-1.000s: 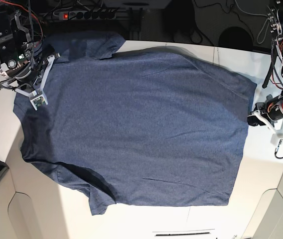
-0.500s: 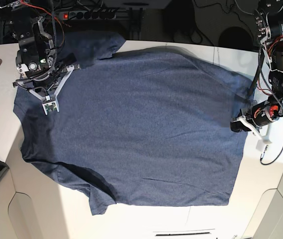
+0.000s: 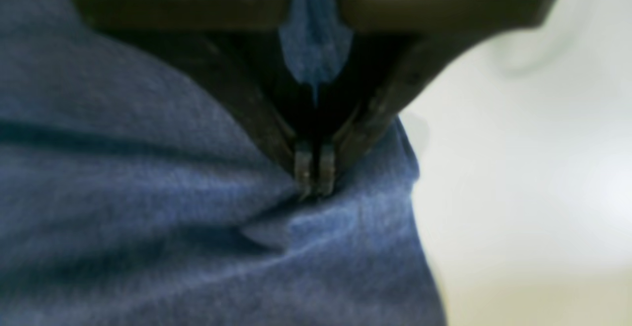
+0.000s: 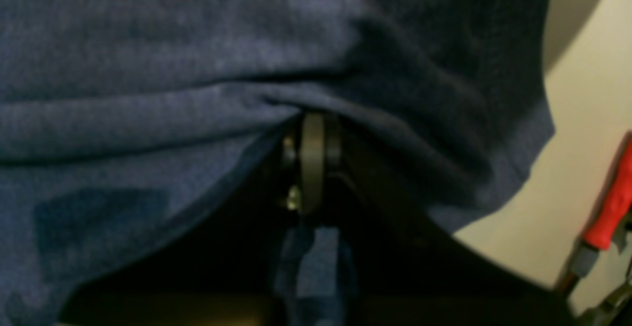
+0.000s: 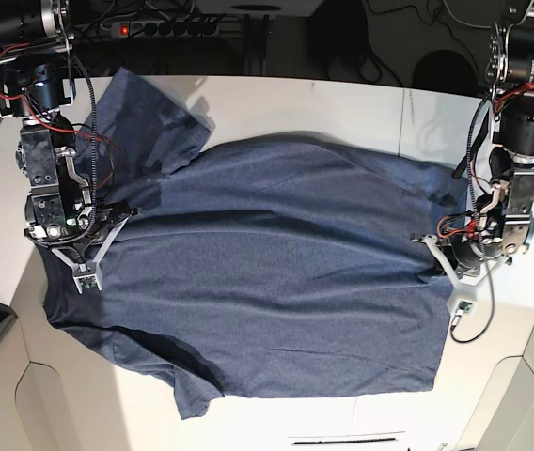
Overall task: Layout the t-shirt on the table in an organized manner, then fold the t-shirt properly
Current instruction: 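Grasp the shirt body with both grippers and drag it toward the robot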
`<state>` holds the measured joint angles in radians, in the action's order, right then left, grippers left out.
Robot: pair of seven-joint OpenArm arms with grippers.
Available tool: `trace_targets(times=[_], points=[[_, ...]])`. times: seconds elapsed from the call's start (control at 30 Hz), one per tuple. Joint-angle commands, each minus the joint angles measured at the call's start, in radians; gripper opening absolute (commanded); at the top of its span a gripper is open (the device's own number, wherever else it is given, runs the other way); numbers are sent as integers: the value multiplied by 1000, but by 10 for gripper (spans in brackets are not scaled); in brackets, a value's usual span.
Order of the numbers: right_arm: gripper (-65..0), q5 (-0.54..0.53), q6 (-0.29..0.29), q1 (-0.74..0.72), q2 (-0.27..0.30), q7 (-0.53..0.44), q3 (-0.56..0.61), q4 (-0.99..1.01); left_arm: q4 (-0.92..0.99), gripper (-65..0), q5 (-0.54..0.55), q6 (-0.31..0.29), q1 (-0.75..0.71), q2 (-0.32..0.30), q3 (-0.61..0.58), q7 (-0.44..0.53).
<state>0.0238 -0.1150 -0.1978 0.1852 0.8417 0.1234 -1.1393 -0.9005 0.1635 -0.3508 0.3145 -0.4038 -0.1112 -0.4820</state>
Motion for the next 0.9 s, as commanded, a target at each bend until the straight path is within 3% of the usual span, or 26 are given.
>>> trace_targets(times=[0.0, 0.13, 0.4, 0.57, 0.63, 0.87], points=[[-650, -69, -55, 10, -24, 56, 8, 21, 4, -650, -17, 16, 31, -7, -22, -14], [-650, -112, -80, 1, -56, 56, 8, 20, 87, -650, -34, 52, 117, -4, -75, 2], [-650, -209, -151, -13, -91, 61, 8, 8, 371, -650, -64, 52, 297, 6, -76, 69], [-650, -233, -151, -11, -91, 250, 8, -41, 370, -650, -79, 52, 306, 2, -76, 82], [-650, -232, -153, -8, -82, 314, 8, -51, 370, -650, -79, 52, 306, 2, -76, 80], [-650, -189, -140, 10, -1, 319, 8, -84, 370, -650, -78, 52, 305, 2, -76, 62]])
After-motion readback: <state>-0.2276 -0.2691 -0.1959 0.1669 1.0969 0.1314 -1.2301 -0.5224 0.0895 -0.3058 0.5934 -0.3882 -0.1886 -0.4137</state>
